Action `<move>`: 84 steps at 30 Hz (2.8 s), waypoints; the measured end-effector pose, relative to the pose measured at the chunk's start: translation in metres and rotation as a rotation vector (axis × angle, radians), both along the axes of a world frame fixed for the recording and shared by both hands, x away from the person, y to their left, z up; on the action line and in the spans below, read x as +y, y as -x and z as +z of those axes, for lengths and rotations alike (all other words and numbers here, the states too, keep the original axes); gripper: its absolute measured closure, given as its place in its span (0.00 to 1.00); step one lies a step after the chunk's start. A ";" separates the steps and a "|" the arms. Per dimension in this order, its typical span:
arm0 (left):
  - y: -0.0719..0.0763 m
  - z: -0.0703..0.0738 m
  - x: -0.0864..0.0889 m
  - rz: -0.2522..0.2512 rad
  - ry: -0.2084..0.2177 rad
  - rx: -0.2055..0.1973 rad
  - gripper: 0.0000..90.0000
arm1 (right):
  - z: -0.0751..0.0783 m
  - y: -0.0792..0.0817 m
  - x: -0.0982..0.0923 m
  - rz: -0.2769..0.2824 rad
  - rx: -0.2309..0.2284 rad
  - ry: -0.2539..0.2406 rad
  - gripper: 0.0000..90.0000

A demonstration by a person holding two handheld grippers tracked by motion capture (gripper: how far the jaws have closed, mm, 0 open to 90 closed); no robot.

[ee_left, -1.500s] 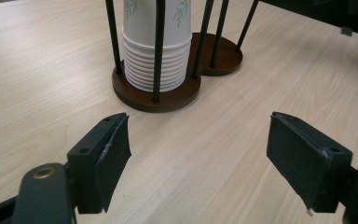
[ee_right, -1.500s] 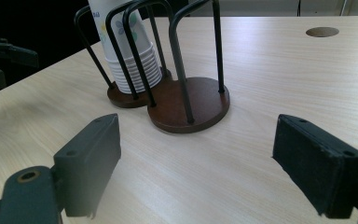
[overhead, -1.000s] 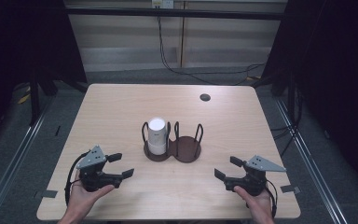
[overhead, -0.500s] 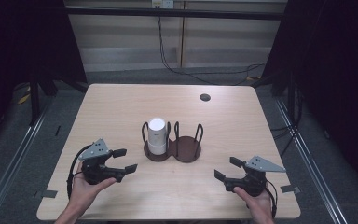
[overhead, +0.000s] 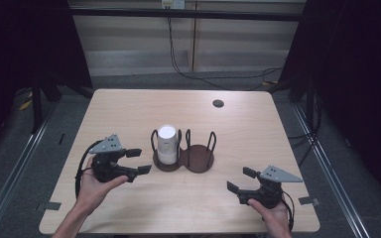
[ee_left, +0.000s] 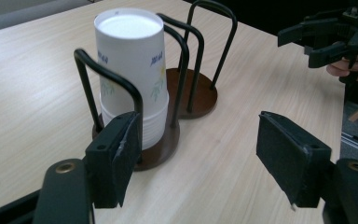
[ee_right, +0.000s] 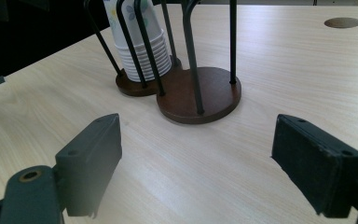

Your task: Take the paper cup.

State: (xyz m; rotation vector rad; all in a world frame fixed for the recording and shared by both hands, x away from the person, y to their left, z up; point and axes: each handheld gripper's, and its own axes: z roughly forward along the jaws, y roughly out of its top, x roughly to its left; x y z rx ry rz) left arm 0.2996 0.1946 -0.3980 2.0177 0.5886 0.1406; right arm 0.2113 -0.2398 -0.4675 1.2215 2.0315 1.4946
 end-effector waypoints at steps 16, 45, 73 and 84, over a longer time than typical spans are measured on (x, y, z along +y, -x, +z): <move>-0.019 0.021 -0.022 -0.023 -0.061 -0.015 0.33 | 0.000 0.000 0.000 0.004 0.004 0.004 0.18; -0.060 0.044 -0.041 -0.026 -0.144 0.001 0.31 | 0.000 0.002 0.004 0.060 0.006 0.008 0.16; -0.104 0.036 -0.079 -0.134 -0.332 0.064 0.26 | -0.001 0.001 0.002 0.069 0.032 0.009 0.16; -0.112 0.031 -0.092 -0.138 -0.406 0.095 0.28 | -0.001 0.002 0.003 0.075 0.034 0.011 0.16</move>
